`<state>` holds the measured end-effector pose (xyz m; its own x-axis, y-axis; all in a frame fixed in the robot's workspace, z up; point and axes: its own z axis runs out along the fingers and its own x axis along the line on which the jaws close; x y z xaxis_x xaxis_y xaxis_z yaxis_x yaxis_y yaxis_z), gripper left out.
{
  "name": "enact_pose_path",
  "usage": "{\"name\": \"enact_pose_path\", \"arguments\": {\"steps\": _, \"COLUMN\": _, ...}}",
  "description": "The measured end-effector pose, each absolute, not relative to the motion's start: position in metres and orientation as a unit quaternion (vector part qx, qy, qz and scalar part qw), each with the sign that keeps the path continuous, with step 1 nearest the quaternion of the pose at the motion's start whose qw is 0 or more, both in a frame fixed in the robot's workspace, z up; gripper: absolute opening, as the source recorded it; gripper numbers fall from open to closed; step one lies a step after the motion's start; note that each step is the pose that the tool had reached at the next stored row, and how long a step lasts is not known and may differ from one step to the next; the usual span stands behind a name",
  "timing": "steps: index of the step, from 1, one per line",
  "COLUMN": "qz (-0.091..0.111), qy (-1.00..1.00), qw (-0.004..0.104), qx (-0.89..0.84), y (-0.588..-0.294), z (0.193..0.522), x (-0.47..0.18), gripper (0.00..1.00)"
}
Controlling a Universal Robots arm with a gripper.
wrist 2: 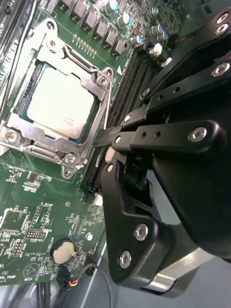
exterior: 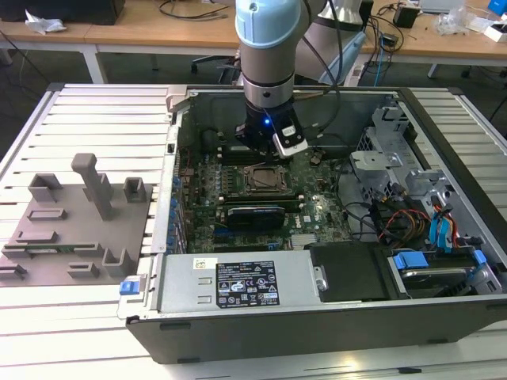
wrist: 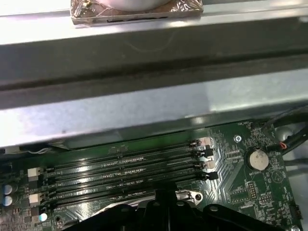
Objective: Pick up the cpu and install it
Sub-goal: 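Install the first cpu locking lever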
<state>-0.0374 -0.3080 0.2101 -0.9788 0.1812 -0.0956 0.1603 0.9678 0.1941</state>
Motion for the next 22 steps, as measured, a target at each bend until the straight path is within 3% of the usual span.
{"name": "enact_pose_path", "arguments": {"steps": 22, "qz": 0.089, "qy": 0.984, "qw": 0.064, "qx": 0.14, "y": -0.3025, "z": 0.2045, "x": -0.0487, "gripper": 0.11}}
